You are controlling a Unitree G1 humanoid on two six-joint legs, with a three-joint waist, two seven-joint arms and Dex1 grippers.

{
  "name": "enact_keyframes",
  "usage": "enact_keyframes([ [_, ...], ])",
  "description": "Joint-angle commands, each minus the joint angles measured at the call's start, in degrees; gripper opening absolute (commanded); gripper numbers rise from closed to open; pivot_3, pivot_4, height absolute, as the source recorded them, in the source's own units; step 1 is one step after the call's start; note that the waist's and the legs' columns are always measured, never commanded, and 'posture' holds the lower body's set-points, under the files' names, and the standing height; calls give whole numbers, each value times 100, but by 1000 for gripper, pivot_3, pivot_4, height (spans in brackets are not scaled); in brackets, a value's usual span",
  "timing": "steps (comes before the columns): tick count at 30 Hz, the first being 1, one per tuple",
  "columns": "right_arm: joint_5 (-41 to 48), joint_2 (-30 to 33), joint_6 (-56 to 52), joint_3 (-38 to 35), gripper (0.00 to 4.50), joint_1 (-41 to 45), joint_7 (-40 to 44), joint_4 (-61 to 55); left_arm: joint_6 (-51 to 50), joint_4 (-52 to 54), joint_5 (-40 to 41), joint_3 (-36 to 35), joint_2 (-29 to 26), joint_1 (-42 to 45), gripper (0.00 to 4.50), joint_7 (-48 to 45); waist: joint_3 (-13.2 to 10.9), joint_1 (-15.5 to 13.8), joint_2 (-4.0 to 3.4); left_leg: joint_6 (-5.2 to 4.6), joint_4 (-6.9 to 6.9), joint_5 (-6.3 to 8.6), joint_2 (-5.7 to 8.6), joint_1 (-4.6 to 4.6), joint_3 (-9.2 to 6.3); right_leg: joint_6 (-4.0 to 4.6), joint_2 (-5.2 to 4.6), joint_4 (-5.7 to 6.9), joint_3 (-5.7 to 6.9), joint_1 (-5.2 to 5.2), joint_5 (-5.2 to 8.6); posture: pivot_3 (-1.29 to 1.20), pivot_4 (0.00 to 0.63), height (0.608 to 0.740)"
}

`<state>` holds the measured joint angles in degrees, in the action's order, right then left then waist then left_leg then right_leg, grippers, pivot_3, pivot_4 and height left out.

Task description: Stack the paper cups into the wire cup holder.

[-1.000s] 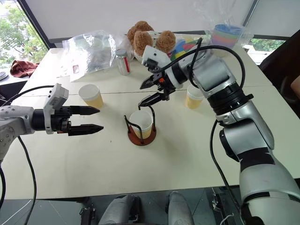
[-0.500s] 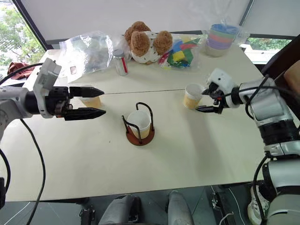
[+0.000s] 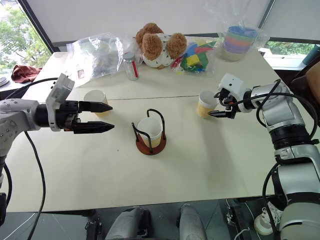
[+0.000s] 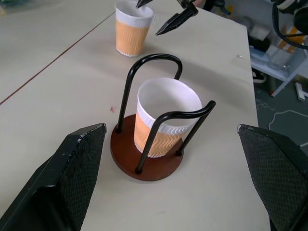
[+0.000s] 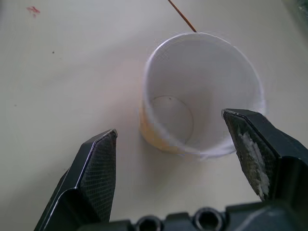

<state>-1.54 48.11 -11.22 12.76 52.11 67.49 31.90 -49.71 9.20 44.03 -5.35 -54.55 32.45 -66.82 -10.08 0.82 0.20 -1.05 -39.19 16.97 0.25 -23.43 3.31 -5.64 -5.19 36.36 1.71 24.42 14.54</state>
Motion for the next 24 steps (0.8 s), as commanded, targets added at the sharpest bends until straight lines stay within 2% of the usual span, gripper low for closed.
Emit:
enact_keyframes([
  [1,-19,-47,127,-89,2520,230,123,38,113,101,-56,-155,-33,7,4500,39,0,2,0,0,0,0,0,0,0,0,0,1,0,0,0,0,150,740],
  [5,-113,-90,218,-57,347,281,219,116,141,89,-84,-153,-55,-30,4500,45,0,-3,0,0,0,0,0,0,-1,0,0,0,0,0,0,0,150,740],
  [6,-128,-89,214,-62,78,302,237,113,154,73,-101,-155,-65,-36,4500,37,0,-3,0,0,0,0,0,0,-1,0,0,1,0,0,0,0,150,740],
  [12,-160,-39,306,-155,78,607,369,109,232,-18,-194,-149,-92,-2,4500,-32,0,3,-1,0,0,0,0,0,0,0,0,1,0,0,0,0,150,740],
  [16,-44,148,274,-203,78,1411,910,-278,236,0,-205,-153,-174,-45,4500,-156,-8,8,-12,0,0,0,1,0,0,0,0,1,0,3,0,0,150,740],
  [20,1135,187,-1314,-297,78,2100,2220,-1961,319,-34,-304,-106,-365,-120,4500,-403,-9,16,-15,1,8,0,-4,-1,-2,0,4,3,1,9,0,0,150,740],
  [24,1805,-33,-2221,-234,78,2018,2272,-3338,330,-31,-333,-118,-433,-138,4500,-503,-1,-4,-2,0,9,2,-11,-1,-15,0,10,4,10,5,0,0,150,740],
])
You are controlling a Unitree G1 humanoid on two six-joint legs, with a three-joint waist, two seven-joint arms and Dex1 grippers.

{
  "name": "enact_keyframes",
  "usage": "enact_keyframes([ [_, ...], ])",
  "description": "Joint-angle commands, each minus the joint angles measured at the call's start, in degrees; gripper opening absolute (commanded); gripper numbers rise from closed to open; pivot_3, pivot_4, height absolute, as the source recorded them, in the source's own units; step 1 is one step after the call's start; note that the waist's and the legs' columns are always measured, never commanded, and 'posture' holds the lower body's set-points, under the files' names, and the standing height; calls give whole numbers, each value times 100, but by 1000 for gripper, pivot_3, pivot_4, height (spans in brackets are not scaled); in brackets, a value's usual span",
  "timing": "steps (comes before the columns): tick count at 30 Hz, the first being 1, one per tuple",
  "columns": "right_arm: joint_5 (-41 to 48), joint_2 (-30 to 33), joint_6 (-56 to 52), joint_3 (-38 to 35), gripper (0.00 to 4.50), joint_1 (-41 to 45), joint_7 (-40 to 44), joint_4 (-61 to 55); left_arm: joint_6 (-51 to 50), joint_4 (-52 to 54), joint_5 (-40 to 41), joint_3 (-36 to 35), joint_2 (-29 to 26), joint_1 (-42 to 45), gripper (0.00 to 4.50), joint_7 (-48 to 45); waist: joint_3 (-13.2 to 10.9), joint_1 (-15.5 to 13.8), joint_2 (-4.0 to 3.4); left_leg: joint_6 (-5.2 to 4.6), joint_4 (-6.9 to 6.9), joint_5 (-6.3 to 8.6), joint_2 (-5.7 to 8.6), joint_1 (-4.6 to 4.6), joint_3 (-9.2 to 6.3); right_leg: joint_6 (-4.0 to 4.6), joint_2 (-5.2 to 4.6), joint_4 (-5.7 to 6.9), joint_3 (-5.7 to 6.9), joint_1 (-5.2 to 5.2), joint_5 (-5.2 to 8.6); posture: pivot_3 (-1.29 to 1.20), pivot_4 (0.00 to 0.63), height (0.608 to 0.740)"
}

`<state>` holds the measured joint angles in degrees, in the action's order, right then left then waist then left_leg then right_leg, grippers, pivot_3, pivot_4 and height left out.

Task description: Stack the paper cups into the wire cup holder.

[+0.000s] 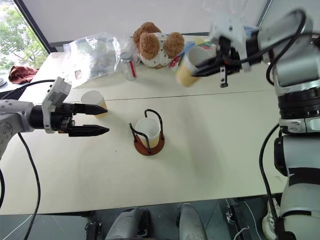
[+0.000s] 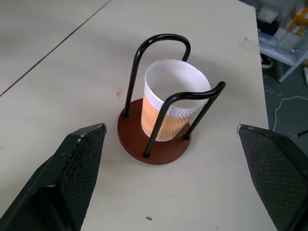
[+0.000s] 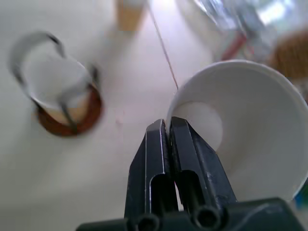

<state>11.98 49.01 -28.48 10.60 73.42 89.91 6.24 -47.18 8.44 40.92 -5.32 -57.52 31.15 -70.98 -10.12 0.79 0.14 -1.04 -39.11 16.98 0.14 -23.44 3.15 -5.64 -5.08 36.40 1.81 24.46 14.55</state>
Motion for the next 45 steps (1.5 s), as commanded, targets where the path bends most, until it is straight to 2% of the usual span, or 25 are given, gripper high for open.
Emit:
enact_keyframes([
  [1,576,-211,-632,15,78,-210,-20,-1049,79,46,-33,-122,-138,-10,4500,-95,5,-5,8,-3,-4,1,1,0,1,0,-2,-1,0,-3,0,0,150,740],
  [6,768,-394,-773,209,78,-596,-150,-1607,54,86,-35,-145,-163,-30,4500,-104,5,-34,12,-35,-25,18,30,0,1,2,-35,10,0,-14,-1,0,150,740],
  [14,534,-574,-196,633,78,-698,-104,-1302,-72,333,88,-297,-256,-181,4500,-69,4,-1,13,-11,-22,4,28,0,2,-1,-32,55,3,5,1,0,150,740],
  [35,27,-850,482,1254,78,-874,51,-913,-147,518,308,-382,85,-247,4500,462,3,-3,14,-11,-23,4,26,1,3,-1,-31,57,4,5,1,0,150,740],
  [38,-53,-914,556,1257,861,-844,9,-787,-138,512,297,-374,118,-243,4500,489,3,-2,14,-10,-23,3,26,1,3,-1,-31,57,4,5,1,0,150,740],
  [44,-108,-962,573,1128,3794,-737,-51,-665,-114,479,268,-367,155,-224,4500,520,3,-4,14,-7,-23,2,26,1,3,-1,-31,57,4,5,1,0,150,740],
  [45,-93,-941,545,1068,3794,-700,-68,-655,-96,475,261,-371,167,-213,4500,532,3,-3,14,-7,-23,2,26,1,3,-1,-31,57,4,5,1,0,150,740],
])
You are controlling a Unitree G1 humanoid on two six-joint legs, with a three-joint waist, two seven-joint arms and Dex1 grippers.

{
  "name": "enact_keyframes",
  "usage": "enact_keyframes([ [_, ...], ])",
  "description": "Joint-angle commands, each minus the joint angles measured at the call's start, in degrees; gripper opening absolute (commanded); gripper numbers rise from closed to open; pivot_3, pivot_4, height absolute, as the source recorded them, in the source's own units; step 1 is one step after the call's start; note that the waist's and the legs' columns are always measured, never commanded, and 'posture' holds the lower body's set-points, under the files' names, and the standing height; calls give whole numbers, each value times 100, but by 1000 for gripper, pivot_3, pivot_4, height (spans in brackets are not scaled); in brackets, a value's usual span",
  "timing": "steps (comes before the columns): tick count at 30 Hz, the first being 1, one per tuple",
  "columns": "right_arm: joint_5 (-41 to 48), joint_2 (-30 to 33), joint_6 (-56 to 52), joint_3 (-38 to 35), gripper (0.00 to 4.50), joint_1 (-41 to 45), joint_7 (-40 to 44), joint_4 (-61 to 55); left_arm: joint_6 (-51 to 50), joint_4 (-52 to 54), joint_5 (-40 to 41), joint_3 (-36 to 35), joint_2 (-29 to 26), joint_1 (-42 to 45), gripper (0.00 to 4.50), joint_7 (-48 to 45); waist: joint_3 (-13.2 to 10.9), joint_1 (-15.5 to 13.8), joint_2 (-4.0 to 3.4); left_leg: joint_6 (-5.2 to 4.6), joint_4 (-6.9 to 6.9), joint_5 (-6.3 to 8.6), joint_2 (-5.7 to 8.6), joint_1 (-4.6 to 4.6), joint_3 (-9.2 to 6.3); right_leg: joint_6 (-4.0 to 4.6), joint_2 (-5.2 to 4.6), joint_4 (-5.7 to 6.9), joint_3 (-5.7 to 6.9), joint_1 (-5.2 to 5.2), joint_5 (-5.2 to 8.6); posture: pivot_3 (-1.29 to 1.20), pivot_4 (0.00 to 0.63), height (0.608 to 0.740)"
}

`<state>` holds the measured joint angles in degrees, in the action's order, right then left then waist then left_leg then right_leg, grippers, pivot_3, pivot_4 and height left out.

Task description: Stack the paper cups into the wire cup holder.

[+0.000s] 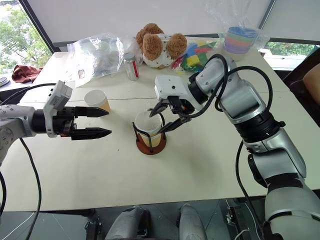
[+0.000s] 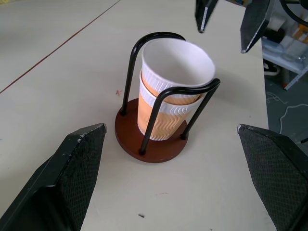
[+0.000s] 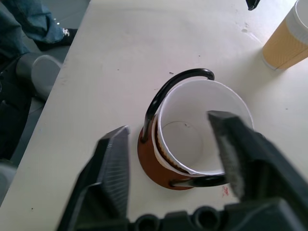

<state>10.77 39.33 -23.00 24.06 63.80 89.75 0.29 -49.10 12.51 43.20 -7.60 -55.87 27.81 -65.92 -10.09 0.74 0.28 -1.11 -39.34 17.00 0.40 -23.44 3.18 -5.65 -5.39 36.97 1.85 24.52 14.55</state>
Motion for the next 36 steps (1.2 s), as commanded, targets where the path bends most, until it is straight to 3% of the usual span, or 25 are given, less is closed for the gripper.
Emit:
enact_keyframes([
  [1,40,61,-21,-357,3794,315,-80,-21,139,45,10,-155,28,153,4500,58,0,1,0,0,0,0,0,0,0,0,0,0,0,0,0,0,150,740],
  [3,159,143,-252,-685,3794,511,-254,161,341,-97,-127,-199,117,326,4500,199,-1,-7,1,0,0,0,0,0,0,0,0,0,0,0,0,0,150,740],
  [6,888,175,-1463,-1622,3794,819,-751,326,1162,-621,-731,-277,275,776,4500,592,-2,-30,3,3,-1,-2,1,0,-1,0,-1,0,1,-1,0,0,150,740],
  [9,1870,44,-2906,-2695,3794,803,-1458,25,2086,-1144,-1607,16,-149,741,4500,381,2,-7,9,5,2,-2,0,1,-1,0,-2,0,3,-2,0,0,150,740],
  [13,3052,-372,-4218,-4028,3794,91,-2721,-976,3012,-2101,-2379,404,-651,1044,4500,-180,3,4,10,6,22,-2,-4,3,7,1,-5,-1,9,7,0,0,150,740],
  [17,3639,-508,-4639,-4428,3794,-595,-3431,-1681,3740,-2861,-2919,740,-653,1469,4500,-524,2,-20,10,-11,13,6,-4,0,19,1,-9,-1,13,5,0,0,150,740],
  [23,3655,-466,-4297,-4321,3794,-1853,-4082,-2355,4411,-4268,-3559,1303,-249,2394,4500,-984,12,-98,27,-37,3,20,3,1,22,0,-10,-2,15,-1,0,0,150,740],
  [30,3921,-539,-4056,-4462,3794,-2250,-4720,-2566,5434,-6279,-4208,1579,304,3588,4500,-1033,11,-105,29,-38,3,20,-1,1,23,-1,-3,-1,16,2,0,0,150,740],
  [36,4039,-339,-3883,-4561,3794,-2576,-5076,-2620,5889,-7088,-4513,1703,621,4065,4500,-1435,10,-110,31,-39,3,21,-2,0,22,-2,-3,-2,19,2,1,0,150,740],
])
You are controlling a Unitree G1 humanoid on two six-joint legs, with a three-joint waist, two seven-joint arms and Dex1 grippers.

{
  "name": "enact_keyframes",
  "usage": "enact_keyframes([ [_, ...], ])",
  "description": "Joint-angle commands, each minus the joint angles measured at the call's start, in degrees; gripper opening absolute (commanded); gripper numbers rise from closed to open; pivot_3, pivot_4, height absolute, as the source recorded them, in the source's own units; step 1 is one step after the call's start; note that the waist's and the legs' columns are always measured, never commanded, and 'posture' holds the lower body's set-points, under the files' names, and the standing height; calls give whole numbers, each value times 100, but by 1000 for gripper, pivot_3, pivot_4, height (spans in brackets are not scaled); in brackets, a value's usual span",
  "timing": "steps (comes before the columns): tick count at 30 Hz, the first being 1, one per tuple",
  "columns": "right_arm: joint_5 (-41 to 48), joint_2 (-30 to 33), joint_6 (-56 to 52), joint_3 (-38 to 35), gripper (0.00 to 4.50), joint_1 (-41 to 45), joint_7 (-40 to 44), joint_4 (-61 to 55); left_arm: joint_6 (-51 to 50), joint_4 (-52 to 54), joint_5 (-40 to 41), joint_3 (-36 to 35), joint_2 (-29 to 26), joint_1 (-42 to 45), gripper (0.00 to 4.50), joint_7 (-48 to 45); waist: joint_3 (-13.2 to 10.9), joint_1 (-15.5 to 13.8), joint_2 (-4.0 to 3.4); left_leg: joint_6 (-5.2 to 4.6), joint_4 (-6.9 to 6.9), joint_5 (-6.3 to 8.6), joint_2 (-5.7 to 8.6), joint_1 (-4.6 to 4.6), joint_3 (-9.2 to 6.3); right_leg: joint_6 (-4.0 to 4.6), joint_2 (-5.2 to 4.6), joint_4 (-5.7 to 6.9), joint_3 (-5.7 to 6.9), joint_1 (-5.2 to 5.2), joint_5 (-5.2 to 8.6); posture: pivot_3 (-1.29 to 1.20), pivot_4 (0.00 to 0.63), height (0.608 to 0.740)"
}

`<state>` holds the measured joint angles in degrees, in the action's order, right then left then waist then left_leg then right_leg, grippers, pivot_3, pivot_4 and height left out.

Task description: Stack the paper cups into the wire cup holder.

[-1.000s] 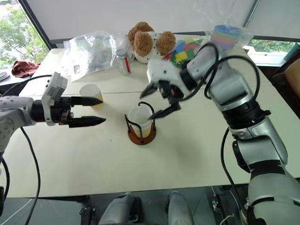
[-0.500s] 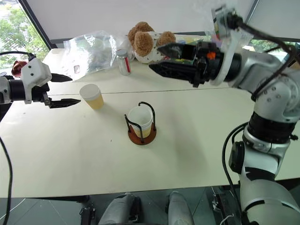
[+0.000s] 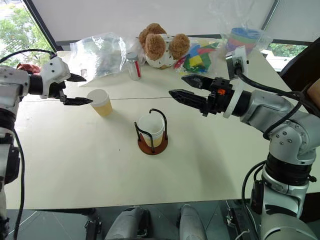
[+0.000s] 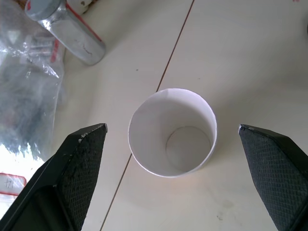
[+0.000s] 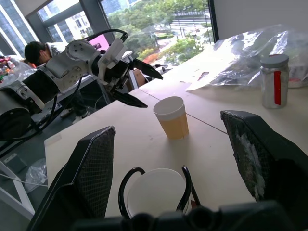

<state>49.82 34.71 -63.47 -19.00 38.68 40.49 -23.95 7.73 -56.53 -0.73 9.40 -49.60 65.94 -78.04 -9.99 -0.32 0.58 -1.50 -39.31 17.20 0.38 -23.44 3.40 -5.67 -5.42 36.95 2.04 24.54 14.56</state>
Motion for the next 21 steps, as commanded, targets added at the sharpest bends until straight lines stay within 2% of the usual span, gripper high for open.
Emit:
enact_keyframes([
  [1,177,139,186,-273,3794,-107,-209,-214,227,-264,-148,15,19,304,4500,-295,0,-2,0,0,0,0,0,0,0,0,0,0,0,0,0,0,150,740],
  [6,319,155,249,-329,3794,-223,-491,-284,498,-571,-451,148,110,402,4500,-366,-1,2,2,-1,0,1,-1,-1,-2,0,0,0,0,0,0,0,150,740],
  [15,506,248,368,-317,3794,-381,-808,-300,955,-1170,-886,216,544,475,4500,70,-2,-23,4,-4,-1,2,-1,-1,-3,0,-1,0,0,0,0,0,150,740],
  [18,568,293,404,-285,3860,-448,-865,-323,1065,-1361,-1003,232,661,532,3669,237,-2,-25,4,-4,-1,2,-1,-2,-3,0,-1,0,0,0,0,0,150,740],
  [20,625,318,411,-292,3860,-484,-912,-346,1146,-1440,-1083,261,696,558,2766,319,-2,-25,5,-4,-1,2,-1,-1,-3,0,-1,0,0,0,0,0,150,740],
  [21,647,329,413,-297,3860,-501,-939,-357,1174,-1470,-1113,266,708,567,2152,341,-2,-24,5,-4,-1,2,-1,-2,-2,0,-1,0,0,0,0,0,150,740],
])
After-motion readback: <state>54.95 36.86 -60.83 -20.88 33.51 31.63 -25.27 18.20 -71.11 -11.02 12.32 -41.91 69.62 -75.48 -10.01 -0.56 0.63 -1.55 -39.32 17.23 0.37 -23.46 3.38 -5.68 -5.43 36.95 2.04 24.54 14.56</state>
